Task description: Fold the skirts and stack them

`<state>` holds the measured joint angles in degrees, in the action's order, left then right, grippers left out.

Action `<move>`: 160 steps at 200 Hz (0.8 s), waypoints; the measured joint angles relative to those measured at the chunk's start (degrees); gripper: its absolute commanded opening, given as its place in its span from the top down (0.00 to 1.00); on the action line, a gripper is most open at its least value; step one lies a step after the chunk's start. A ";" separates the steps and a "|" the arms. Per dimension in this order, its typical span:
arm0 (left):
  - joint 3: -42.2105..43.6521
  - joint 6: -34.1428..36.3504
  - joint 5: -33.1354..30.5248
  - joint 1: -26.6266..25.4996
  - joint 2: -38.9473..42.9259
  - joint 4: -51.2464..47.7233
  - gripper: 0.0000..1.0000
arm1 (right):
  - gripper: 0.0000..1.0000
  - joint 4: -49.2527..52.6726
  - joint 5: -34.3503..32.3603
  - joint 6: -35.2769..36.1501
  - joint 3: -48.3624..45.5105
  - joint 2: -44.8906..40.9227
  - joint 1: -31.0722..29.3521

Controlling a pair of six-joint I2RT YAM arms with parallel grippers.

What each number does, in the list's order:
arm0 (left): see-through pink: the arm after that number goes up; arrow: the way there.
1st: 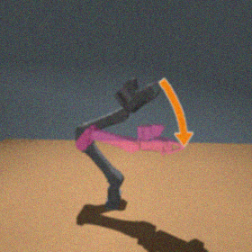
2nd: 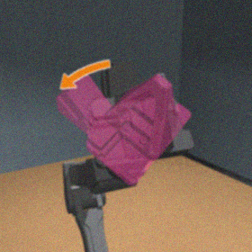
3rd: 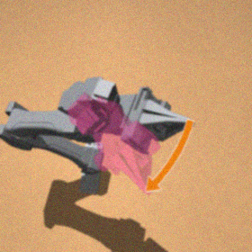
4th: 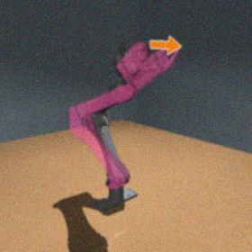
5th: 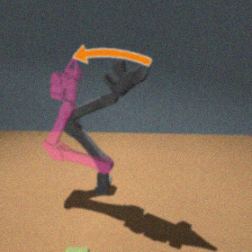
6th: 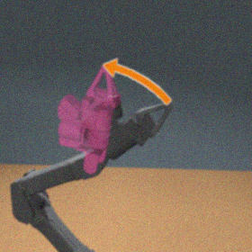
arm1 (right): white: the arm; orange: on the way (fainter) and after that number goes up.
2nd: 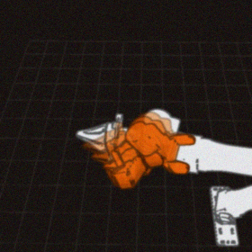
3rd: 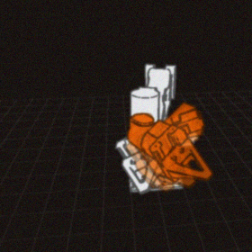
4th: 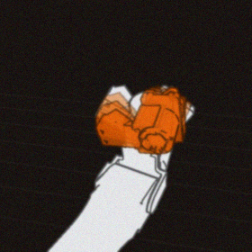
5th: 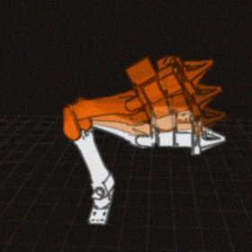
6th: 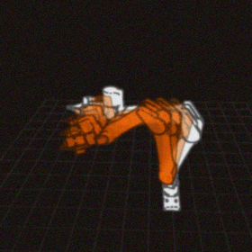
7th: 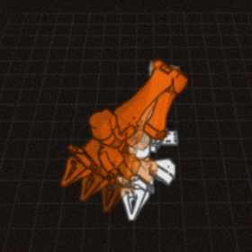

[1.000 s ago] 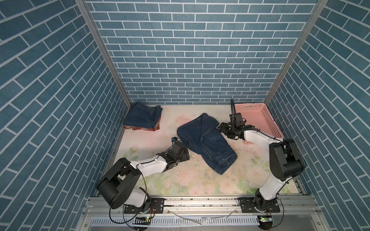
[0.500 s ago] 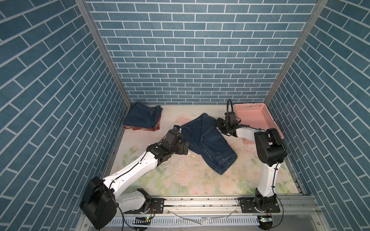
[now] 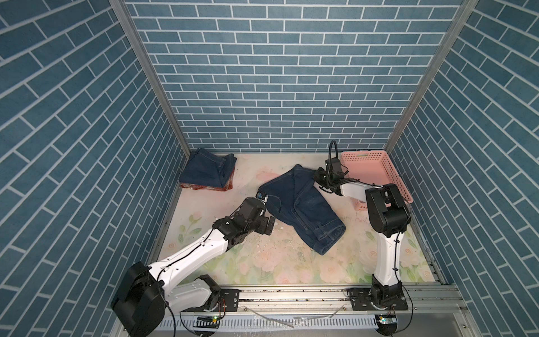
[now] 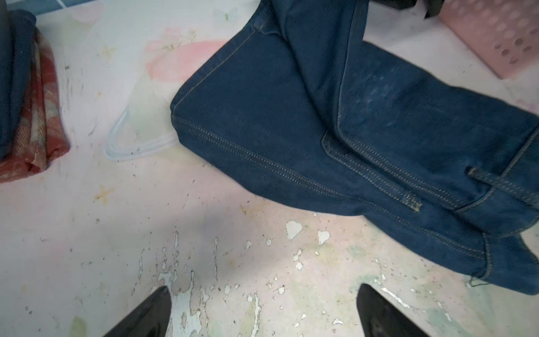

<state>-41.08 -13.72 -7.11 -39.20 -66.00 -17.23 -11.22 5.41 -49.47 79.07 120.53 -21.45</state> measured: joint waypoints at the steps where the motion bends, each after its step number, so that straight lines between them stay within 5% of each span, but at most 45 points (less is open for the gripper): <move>1: 0.09 -0.04 -0.15 0.00 0.00 0.00 0.00 | 1.00 0.09 -0.11 0.13 0.09 0.00 -0.04; 62: 1.66 -8.37 -5.31 7.85 5.77 0.02 0.00 | 1.00 7.45 -3.87 9.92 12.17 0.48 -11.21; 79: 4.02 -11.45 -5.68 11.08 8.55 -0.09 0.00 | 0.49 7.82 -2.29 11.78 15.93 1.73 -15.63; 94: 5.92 -13.57 -5.51 13.49 10.16 -0.07 0.00 | 0.26 7.87 1.27 13.07 17.73 2.86 -18.53; 125: 7.37 -15.93 -4.70 15.98 10.27 0.09 0.00 | 0.21 8.33 6.21 14.82 15.78 2.29 -19.67; 160: 7.28 -16.52 -2.43 16.04 5.40 3.21 0.00 | 0.22 12.39 4.31 15.06 4.66 -7.08 -14.69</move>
<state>-33.80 -30.24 -9.54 -23.16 -60.60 -14.02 1.17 9.72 -34.41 83.72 113.45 -36.14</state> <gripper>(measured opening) 0.995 0.780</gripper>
